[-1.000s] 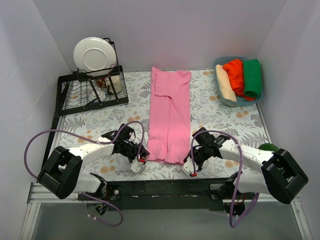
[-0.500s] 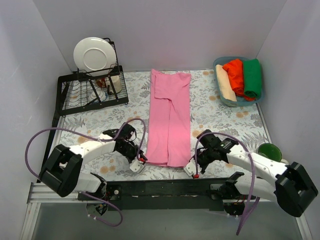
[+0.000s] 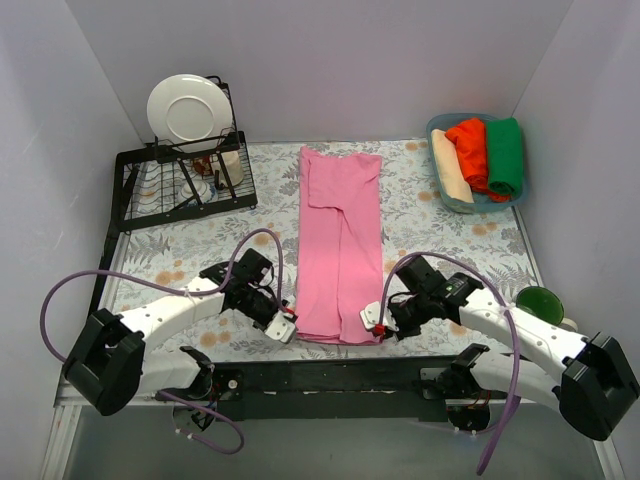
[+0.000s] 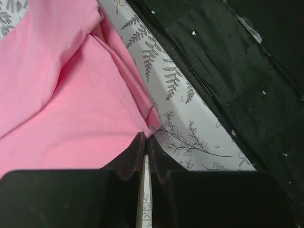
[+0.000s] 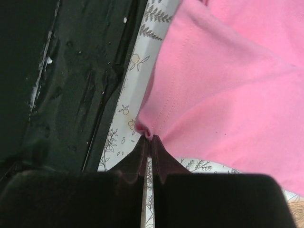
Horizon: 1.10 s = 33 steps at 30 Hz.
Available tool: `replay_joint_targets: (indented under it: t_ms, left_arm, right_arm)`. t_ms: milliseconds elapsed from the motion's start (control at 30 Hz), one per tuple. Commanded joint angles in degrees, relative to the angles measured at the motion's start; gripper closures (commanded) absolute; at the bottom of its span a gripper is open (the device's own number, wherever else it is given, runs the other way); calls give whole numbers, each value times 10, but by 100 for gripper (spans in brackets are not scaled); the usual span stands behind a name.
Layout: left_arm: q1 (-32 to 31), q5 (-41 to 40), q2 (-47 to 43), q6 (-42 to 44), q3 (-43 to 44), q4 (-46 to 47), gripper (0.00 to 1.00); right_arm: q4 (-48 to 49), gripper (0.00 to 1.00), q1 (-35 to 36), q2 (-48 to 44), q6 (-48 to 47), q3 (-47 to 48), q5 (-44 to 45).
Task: Roll the t-shirts
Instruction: Roll the T-shirt to the center of the board.
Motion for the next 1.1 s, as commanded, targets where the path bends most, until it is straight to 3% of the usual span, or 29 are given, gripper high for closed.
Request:
replay_joint_targets:
  t_ms: [0, 100, 167, 400, 867, 1067]
  left_arm:
    - [-3, 14, 4, -78, 15, -9, 100]
    - [-3, 5, -10, -107, 2, 18, 100]
    - [-3, -7, -13, -219, 2, 83, 100]
    - [-3, -14, 20, -334, 29, 122, 100]
    - [3, -109, 39, -392, 23, 198, 100]
    - [5, -138, 66, -433, 30, 248, 100]
  right_arm:
    - [21, 99, 3, 13, 96, 39, -7]
    - [10, 99, 3, 7, 104, 39, 0]
    - [0, 99, 2, 5, 100, 46, 13]
    - [7, 99, -6, 6, 131, 59, 24]
    - [36, 99, -119, 90, 152, 98, -17]
    - [61, 99, -124, 143, 164, 115, -29]
